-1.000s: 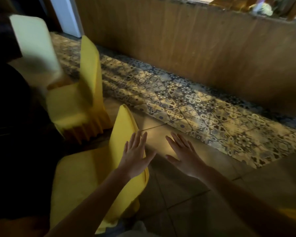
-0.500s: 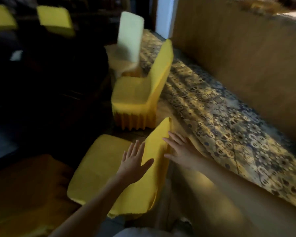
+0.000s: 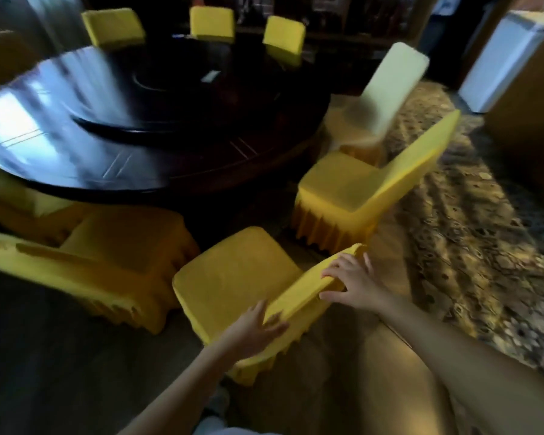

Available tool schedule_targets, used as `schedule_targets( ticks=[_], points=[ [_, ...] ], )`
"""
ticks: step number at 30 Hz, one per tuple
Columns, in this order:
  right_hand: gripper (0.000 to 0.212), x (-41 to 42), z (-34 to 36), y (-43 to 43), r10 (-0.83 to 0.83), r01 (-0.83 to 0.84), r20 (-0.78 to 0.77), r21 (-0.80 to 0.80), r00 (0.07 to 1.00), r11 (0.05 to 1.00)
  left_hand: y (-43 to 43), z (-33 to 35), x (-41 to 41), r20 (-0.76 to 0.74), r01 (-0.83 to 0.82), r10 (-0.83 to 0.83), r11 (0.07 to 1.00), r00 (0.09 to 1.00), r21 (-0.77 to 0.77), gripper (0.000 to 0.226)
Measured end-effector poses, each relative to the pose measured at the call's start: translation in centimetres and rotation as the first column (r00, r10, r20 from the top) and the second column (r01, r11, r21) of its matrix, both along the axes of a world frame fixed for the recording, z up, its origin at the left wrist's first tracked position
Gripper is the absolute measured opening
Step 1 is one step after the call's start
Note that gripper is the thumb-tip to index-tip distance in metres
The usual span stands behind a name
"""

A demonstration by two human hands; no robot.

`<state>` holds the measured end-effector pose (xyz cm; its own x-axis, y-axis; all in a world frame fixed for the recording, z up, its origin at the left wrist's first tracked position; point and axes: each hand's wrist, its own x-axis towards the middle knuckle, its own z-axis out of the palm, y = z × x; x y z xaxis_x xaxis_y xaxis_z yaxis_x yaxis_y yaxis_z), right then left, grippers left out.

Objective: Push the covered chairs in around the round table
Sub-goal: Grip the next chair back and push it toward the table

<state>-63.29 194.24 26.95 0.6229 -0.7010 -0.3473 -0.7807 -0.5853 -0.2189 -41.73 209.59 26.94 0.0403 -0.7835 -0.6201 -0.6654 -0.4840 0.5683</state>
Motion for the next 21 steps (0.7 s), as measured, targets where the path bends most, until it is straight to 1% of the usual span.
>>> schedule_targets(
  ticks=[1, 3, 4, 5, 6, 8, 10, 12, 14, 15, 17, 18, 19, 21],
  points=[
    [0.096, 0.0, 0.1, -0.2, 0.017, -0.017, -0.012, -0.030, 1.000, 0.999, 1.1, -0.3, -0.6, 0.003, -0.013, 0.013, 1.000, 1.000, -0.015, 0.073],
    [0.083, 0.3, 0.4, -0.3, 0.044, -0.048, -0.051, -0.074, 0.998, 0.996, 2.6, -1.0, -1.9, 0.137, 0.007, 0.009, 0.994, 0.991, -0.113, 0.068],
    [0.077, 0.3, 0.4, -0.3, 0.049, -0.054, -0.064, -0.081, 0.997, 0.995, 3.1, -1.4, -2.4, 0.197, -0.007, 0.043, 0.983, 0.980, -0.182, 0.066],
    [0.077, 0.3, 0.4, 0.0, 0.056, -0.062, -0.067, -0.083, 0.996, 0.995, 3.4, -1.6, -2.8, 0.220, -0.039, 0.091, 0.972, 0.971, -0.231, 0.063],
    [0.084, 0.1, 0.3, 0.3, 0.062, -0.067, -0.060, -0.087, 0.996, 0.994, 3.7, -1.8, -3.1, 0.227, -0.070, 0.132, 0.962, 0.965, -0.262, 0.059],
    [0.098, -0.8, -0.4, 1.3, 0.064, -0.066, -0.025, -0.121, 0.998, 0.990, 4.2, -1.9, -3.7, 0.237, -0.118, 0.184, 0.956, 0.954, -0.269, 0.053],
    [0.098, -2.2, -1.1, 2.4, 0.058, -0.053, 0.029, -0.142, 0.998, 0.988, 4.7, -2.2, -4.1, 0.262, -0.124, 0.200, 0.952, 0.944, -0.281, 0.053],
    [0.097, -3.8, -1.5, 3.2, 0.081, -0.075, 0.041, -0.140, 0.996, 0.987, 5.0, -2.3, -4.2, 0.322, -0.094, 0.196, 0.948, 0.926, -0.305, 0.065],
    [0.092, -4.8, -1.9, 3.7, 0.107, -0.102, 0.031, -0.142, 0.994, 0.985, 4.8, -2.5, -3.9, 0.369, -0.074, 0.191, 0.949, 0.910, -0.307, 0.083],
    [0.084, -5.0, -2.1, 3.8, 0.101, -0.095, 0.040, -0.142, 0.994, 0.985, 4.5, -2.6, -3.6, 0.389, -0.069, 0.184, 0.955, 0.903, -0.290, 0.084],
    [0.067, -5.1, -2.4, 3.5, 0.075, -0.067, 0.062, -0.118, 0.995, 0.991, 3.8, -2.7, -3.3, 0.448, -0.048, 0.166, 0.964, 0.878, -0.263, 0.076],
    [0.062, -5.0, -2.6, 3.2, 0.075, -0.067, 0.065, -0.111, 0.995, 0.992, 3.5, -2.9, -3.2, 0.471, -0.045, 0.165, 0.966, 0.867, -0.255, 0.076],
    [0.061, -5.0, -2.8, 2.8, 0.088, -0.080, 0.064, -0.115, 0.994, 0.990, 3.3, -3.1, -3.2, 0.481, -0.045, 0.166, 0.966, 0.861, -0.254, 0.078],
    [0.066, -4.7, -3.0, 2.0, 0.118, -0.105, 0.082, -0.148, 0.990, 0.983, 2.6, -3.1, -2.8, 0.477, -0.055, 0.172, 0.967, 0.862, -0.249, 0.084]
  ],
)
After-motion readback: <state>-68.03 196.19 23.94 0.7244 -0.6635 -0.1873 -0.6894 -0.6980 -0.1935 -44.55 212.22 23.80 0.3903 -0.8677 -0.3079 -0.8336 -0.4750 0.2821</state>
